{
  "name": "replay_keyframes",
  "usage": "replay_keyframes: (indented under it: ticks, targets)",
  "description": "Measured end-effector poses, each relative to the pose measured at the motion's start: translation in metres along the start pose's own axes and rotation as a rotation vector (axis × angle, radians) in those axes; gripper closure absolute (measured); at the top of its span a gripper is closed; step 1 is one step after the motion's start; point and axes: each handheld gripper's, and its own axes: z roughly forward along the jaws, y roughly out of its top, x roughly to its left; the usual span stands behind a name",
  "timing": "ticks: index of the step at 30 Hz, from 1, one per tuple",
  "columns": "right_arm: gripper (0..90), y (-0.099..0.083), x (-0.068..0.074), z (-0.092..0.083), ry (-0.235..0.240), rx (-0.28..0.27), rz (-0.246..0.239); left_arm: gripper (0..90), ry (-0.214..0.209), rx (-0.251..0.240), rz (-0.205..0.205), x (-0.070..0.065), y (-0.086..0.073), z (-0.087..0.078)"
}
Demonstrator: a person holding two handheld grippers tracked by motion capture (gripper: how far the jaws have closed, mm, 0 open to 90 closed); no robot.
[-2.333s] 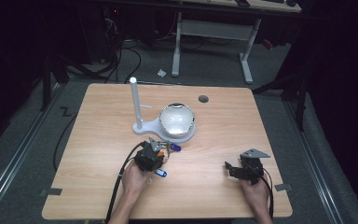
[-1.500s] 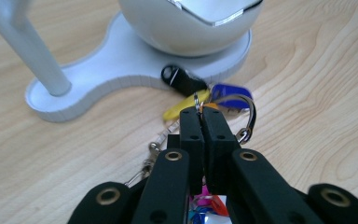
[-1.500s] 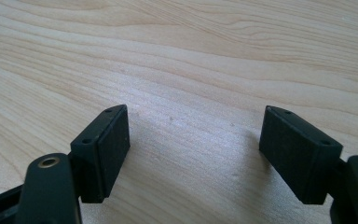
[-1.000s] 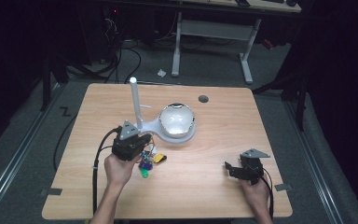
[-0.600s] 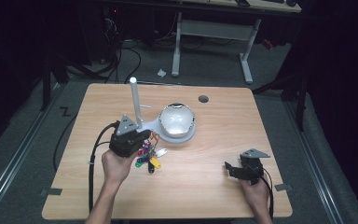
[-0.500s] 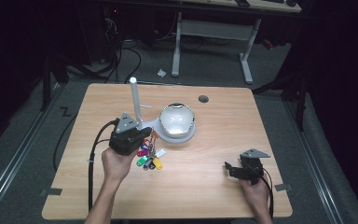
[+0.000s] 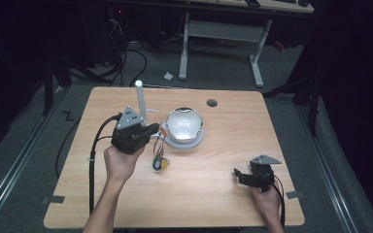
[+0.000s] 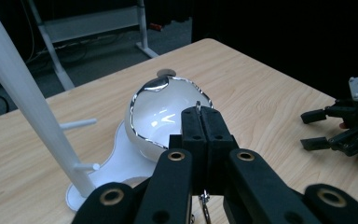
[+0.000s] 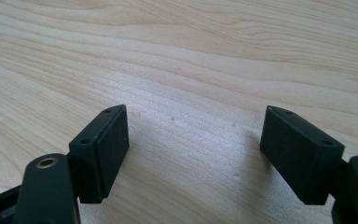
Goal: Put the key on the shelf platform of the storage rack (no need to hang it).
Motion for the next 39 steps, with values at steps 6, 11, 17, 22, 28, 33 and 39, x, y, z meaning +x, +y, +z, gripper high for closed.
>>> replay_keyframes:
  ticks: [6,11,17,22,28,33,39]
  targets:
    - [23.9,0.000,0.000,0.000,0.000,0.000,0.000,90.0,-0.023,-0.026,-0.013,0.004,0.015,-0.008]
    - [23.9,0.000,0.000,0.000,0.000,0.000,-0.001,90.0,-0.024,-0.038,-0.004,0.005,0.028,-0.014]
    - [23.9,0.000,0.000,0.000,0.000,0.000,-0.001,90.0,-0.038,-0.049,-0.008,0.007,0.041,-0.017]
    - [23.8,0.000,0.000,0.000,0.001,0.000,-0.001,90.0,-0.065,-0.054,-0.004,0.006,0.056,-0.016]
    - [23.7,0.000,0.000,0.000,0.001,0.000,-0.002,90.0,-0.092,-0.038,-0.001,0.006,0.074,-0.009]
    - [23.7,0.000,0.000,0.000,0.002,0.001,-0.002,90.0,-0.107,-0.034,0.005,0.004,0.086,-0.003]
    - [23.6,0.000,0.000,0.000,0.003,0.001,-0.003,90.0,-0.117,-0.038,0.010,0.003,0.104,0.006]
